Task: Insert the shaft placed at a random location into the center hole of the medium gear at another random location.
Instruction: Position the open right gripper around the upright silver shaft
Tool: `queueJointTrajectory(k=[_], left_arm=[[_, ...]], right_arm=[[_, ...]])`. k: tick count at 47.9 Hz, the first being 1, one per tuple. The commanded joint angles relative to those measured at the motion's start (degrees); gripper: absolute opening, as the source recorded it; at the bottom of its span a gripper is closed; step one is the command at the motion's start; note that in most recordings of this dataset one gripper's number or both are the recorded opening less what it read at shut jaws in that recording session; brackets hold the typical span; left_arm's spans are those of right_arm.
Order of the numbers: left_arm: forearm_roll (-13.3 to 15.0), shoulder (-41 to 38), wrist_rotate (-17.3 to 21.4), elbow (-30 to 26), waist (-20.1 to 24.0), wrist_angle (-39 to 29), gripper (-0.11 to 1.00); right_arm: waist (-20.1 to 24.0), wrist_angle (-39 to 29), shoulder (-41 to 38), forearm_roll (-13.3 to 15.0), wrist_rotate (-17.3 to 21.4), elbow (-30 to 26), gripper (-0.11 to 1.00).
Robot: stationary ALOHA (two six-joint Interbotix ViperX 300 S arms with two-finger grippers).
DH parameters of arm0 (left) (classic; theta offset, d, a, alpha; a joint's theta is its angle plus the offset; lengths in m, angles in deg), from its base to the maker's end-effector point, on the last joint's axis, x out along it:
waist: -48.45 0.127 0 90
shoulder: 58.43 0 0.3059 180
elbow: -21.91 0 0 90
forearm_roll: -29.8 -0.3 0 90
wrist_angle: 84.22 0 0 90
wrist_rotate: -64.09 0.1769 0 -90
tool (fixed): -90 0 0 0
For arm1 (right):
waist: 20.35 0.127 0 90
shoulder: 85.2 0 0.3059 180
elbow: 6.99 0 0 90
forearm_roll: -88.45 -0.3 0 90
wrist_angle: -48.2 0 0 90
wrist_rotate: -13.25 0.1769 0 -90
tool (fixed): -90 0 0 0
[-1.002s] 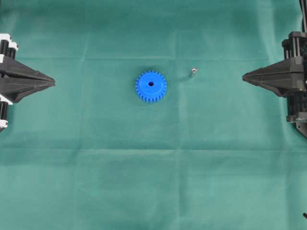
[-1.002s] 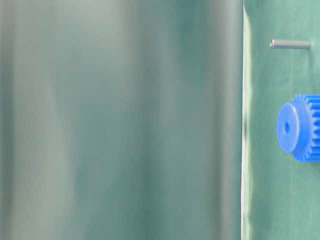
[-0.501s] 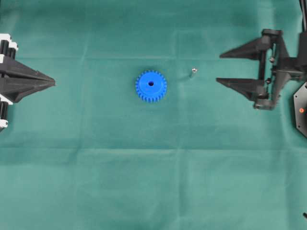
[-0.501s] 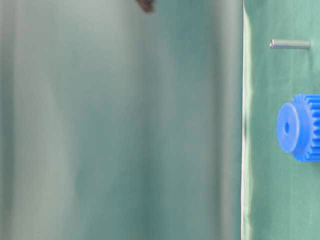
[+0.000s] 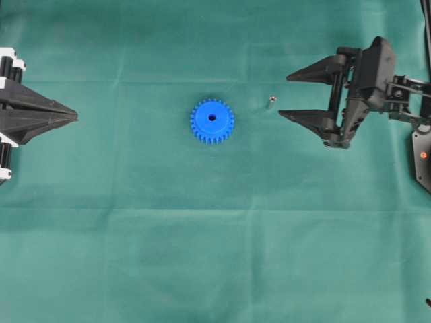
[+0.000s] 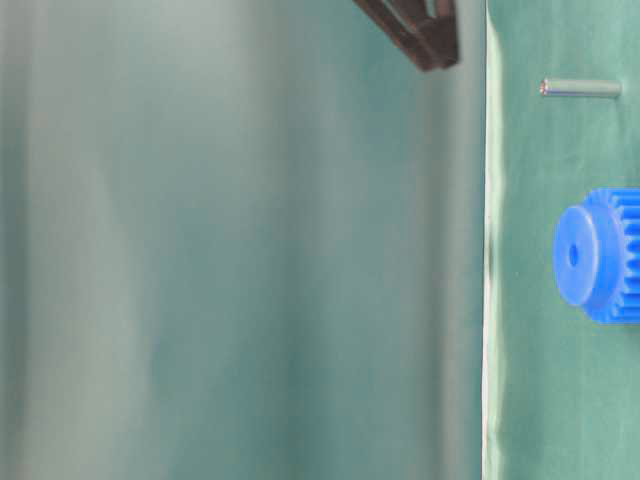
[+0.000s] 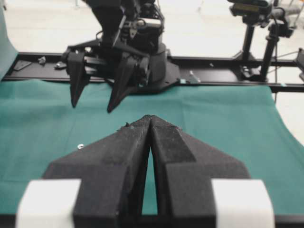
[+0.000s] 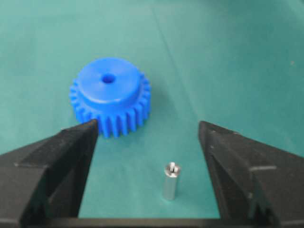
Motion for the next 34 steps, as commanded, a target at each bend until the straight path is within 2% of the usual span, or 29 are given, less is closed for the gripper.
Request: queueJointTrajectory(k=[1,16,34], left_arm=[[-0.18,-0.44,-0.09,-1.14,-0.18,0.18,0.0],[-0.18,-0.44,0.0,-0.97,-0.09,0.0,0.0],[-0.18,-0.53,0.0,-0.88,-0.09,-0.18,0.0]], right_arm=[[-0.44,1.58,-2.02,-0.35,-0.79,-1.67,0.86],[-1.05,7.82,-10.28,-1.93,-0.79,-1.93,0.86],[-1.85,9.76,-17.93,-2.46,-0.79,-4.13,0.86]])
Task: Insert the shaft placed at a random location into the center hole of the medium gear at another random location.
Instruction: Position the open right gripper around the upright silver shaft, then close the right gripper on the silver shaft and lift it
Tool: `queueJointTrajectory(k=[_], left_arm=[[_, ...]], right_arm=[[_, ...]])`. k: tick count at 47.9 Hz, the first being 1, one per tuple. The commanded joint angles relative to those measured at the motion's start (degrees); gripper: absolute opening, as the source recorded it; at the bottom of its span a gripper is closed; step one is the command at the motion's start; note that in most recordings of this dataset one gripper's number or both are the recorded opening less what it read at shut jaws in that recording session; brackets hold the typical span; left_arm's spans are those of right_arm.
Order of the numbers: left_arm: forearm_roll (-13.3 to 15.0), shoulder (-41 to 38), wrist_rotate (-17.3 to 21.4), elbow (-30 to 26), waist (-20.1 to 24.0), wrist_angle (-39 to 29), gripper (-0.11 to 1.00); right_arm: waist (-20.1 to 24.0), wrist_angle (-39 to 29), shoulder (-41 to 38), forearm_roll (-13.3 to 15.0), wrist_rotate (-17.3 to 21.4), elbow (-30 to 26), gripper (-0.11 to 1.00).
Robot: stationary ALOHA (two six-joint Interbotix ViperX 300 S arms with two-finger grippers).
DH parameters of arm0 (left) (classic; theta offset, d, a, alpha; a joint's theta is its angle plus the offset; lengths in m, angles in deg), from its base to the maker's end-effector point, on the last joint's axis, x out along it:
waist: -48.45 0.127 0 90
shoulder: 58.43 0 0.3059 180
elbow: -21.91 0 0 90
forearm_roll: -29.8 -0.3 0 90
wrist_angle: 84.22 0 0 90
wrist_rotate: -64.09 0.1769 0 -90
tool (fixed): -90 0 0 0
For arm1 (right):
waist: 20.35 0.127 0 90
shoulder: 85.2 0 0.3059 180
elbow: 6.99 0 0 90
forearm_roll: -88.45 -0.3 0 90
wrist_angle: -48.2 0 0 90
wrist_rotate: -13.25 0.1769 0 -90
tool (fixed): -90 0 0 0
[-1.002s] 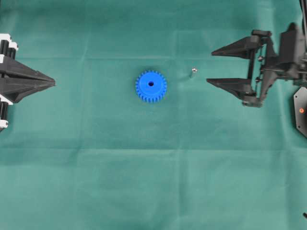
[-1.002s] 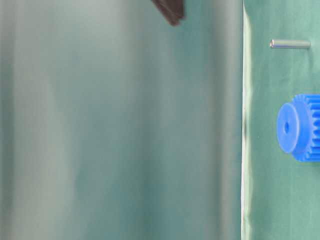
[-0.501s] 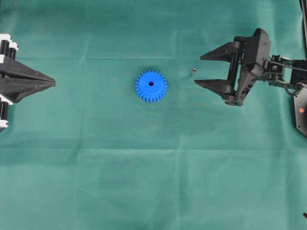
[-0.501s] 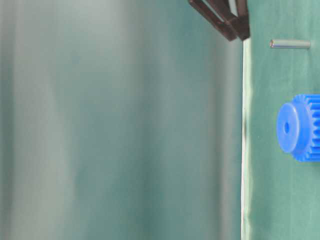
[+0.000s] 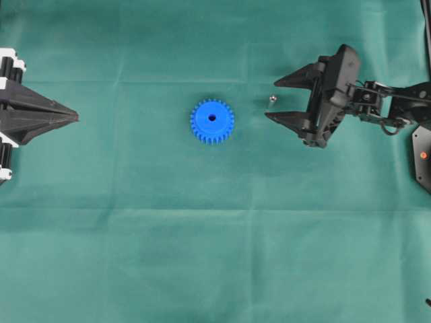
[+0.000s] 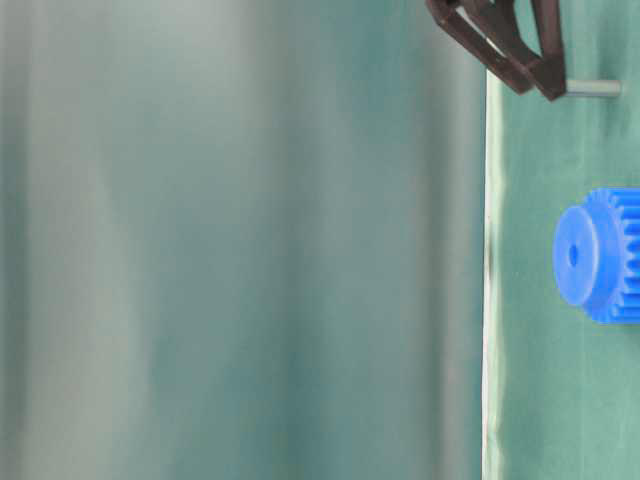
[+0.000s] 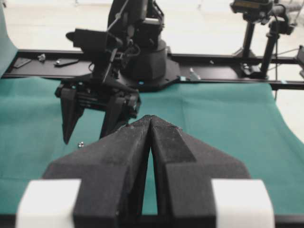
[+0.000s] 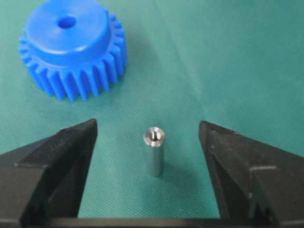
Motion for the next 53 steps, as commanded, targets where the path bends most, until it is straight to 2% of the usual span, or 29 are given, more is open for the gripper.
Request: queueJointTrajectory(k=[1,8,12,15,20,24,41,47,53], left_arm=[[-0.18,-0.44,0.0,-0.88,0.0,0.18,0.0],[-0.18,-0.44,0.0,-0.88,-0.09,0.0,0.0],[-0.18,-0.44,0.0,-0.88,-0.09,-0.18,0.0],[-0.18,-0.35,0.0,-0.88,0.0,-0.26,0.0],[-0.09,-0.44,0.0,-0.88,0.0,-0.35,0.0],[-0.18,-0.44,0.0,-0.88,0.0,-0.44,0.0],[-0.18,-0.35,0.0,-0.88,0.0,-1.14,0.0],[-0.18,-0.44,0.0,-0.88,0.0,-1.23,0.0],[-0.18,-0.44,0.0,-0.88,0.0,-1.23,0.0]], right_arm=[[-0.26,0.79,-0.53,-0.18,-0.79,-1.41,0.86],[-0.26,0.79,-0.97,-0.18,-0.79,-1.49,0.84],[-0.26,0.79,-0.97,-0.18,-0.79,-1.23,0.76],[-0.18,0.79,-0.97,-0.09,-0.79,-1.14,0.63],[-0.26,0.88,-0.97,0.0,-0.88,-1.14,0.32],[-0.26,0.97,-0.97,0.09,-0.88,-1.14,0.14],[-0.26,0.09,0.26,-0.09,-0.7,-1.49,0.14],[-0.26,-2.99,3.34,-0.09,-0.7,-2.02,0.14],[-0.18,-8.96,6.94,-0.09,-0.7,-2.9,0.14]])
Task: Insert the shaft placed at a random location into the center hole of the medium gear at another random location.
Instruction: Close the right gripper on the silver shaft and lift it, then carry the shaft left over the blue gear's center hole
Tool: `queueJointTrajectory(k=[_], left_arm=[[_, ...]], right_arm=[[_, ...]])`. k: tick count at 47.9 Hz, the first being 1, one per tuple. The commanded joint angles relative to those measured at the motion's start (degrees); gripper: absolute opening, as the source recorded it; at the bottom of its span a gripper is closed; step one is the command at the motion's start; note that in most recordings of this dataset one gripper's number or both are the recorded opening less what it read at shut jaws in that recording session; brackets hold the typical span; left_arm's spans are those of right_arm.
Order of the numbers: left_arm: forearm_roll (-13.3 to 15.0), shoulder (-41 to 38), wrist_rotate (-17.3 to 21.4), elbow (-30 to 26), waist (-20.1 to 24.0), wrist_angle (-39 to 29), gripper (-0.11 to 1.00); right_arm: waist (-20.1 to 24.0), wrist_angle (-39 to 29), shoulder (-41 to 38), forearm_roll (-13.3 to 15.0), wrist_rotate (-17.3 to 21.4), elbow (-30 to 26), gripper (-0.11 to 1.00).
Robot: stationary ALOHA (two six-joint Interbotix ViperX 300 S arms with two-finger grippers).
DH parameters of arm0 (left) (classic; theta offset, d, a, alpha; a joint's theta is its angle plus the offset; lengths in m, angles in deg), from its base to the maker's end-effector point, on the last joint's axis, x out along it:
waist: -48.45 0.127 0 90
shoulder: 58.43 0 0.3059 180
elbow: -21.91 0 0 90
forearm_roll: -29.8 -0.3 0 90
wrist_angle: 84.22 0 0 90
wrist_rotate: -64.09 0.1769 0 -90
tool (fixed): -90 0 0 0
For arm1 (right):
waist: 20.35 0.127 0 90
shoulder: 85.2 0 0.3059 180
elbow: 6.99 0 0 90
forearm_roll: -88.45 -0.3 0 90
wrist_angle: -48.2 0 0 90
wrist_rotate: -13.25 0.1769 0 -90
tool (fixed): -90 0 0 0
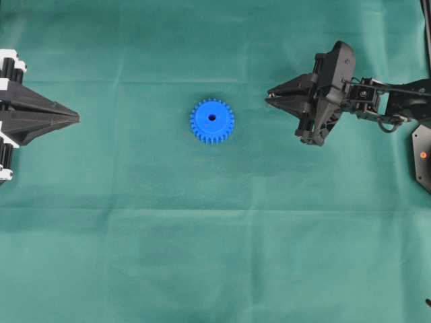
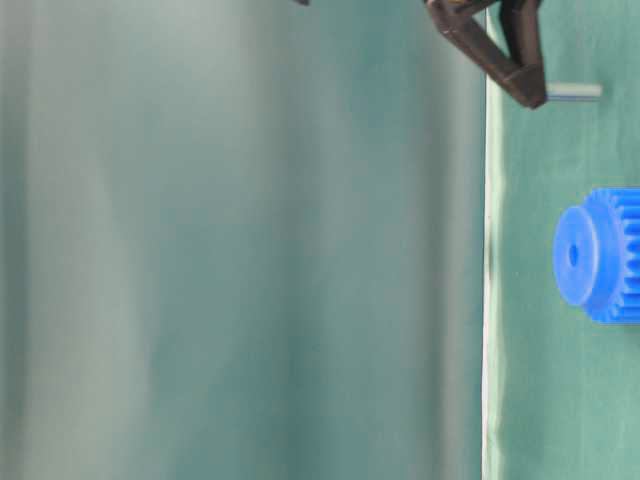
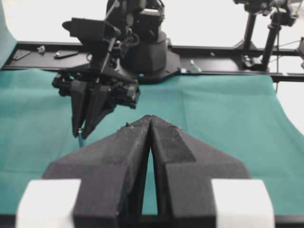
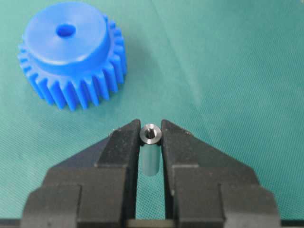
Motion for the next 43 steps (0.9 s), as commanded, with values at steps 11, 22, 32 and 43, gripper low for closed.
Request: queueJointTrajectory(k=[11,22,32,43], left_arm=[[-0.18,-0.44,0.0,-0.88,0.0,0.35,0.0],[-0.18,-0.35,0.0,-0.88,0.0,0.35,0.0],[-0.18,-0.35,0.0,-0.88,0.0,0.35,0.0],[-0.18,-0.44,0.0,-0.88,0.09,0.26,0.0]], right_arm=[[-0.18,-9.05,8.35,0.09,-0.79,-2.55,0.14],[-0.09,-9.23,9.58,0.09,-0.7,-2.37,0.14],[-0.18,-9.14,9.32,0.09,-0.79,-2.64,0.14],[1.23,-8.61,7.82,0.09,-0.53,-4.39,0.14]])
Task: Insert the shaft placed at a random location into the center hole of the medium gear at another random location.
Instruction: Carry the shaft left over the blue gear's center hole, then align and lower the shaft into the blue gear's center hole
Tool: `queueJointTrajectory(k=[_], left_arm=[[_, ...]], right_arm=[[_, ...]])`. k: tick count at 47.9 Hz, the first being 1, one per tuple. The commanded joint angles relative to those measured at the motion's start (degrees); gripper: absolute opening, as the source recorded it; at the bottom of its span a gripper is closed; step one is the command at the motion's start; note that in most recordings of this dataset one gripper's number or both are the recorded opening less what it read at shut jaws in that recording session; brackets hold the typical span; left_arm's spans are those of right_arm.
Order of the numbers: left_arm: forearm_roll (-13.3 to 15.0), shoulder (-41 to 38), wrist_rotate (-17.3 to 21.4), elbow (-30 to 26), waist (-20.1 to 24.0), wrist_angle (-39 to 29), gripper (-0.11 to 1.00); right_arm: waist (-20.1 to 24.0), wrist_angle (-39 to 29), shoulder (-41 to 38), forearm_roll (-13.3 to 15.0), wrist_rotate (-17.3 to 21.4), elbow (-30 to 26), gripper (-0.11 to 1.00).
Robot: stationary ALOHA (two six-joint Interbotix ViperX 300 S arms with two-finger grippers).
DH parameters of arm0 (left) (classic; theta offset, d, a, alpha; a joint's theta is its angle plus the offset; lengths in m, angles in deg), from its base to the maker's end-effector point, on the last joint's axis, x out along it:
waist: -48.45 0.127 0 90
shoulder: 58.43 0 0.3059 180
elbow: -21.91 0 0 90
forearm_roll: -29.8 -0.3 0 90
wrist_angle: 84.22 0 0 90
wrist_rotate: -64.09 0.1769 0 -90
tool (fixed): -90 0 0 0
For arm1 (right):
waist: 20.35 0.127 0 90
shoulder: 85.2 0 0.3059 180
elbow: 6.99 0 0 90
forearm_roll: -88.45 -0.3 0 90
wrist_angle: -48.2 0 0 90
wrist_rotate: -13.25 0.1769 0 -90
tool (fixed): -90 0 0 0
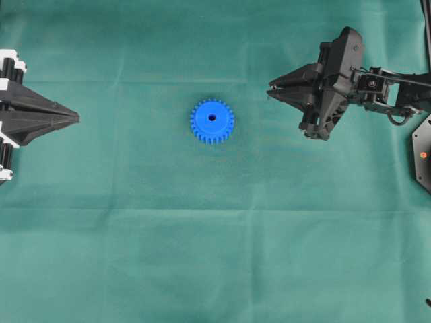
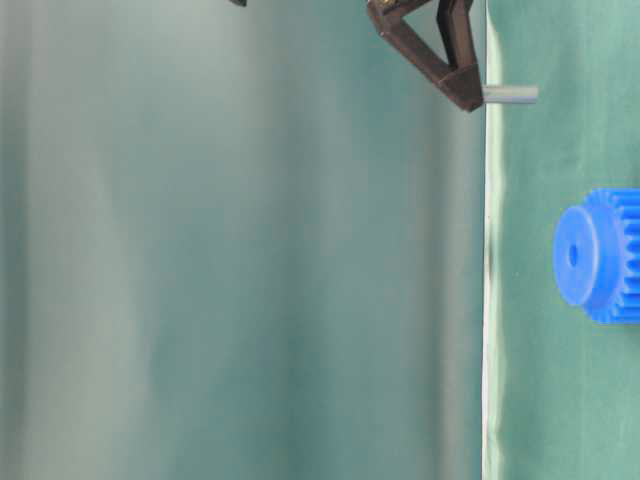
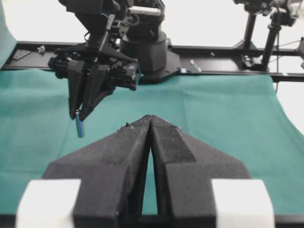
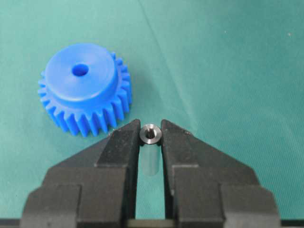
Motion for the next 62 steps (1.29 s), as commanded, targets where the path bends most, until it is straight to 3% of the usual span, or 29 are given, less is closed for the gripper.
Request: queueJointTrajectory(k=[1,34,62], left_arm=[[-0.09,-0.44,0.0,-0.88,0.09,0.26,0.0],[-0.18,-0.35,-0.09,-1.05,0.09,0.26,0.0],[-0.18,-0.35,-0.09,-1.05,0.0,0.26,0.0]], right_arm=[[1.32,0.62,-0.7,-0.09,-0.53,-2.55,0.14],[6.68,-2.64,-12.66,-0.53,-0.44,-19.16,0.14],[6.86,-2.81,-13.45,-1.05,-0.44,-19.07,0.14]])
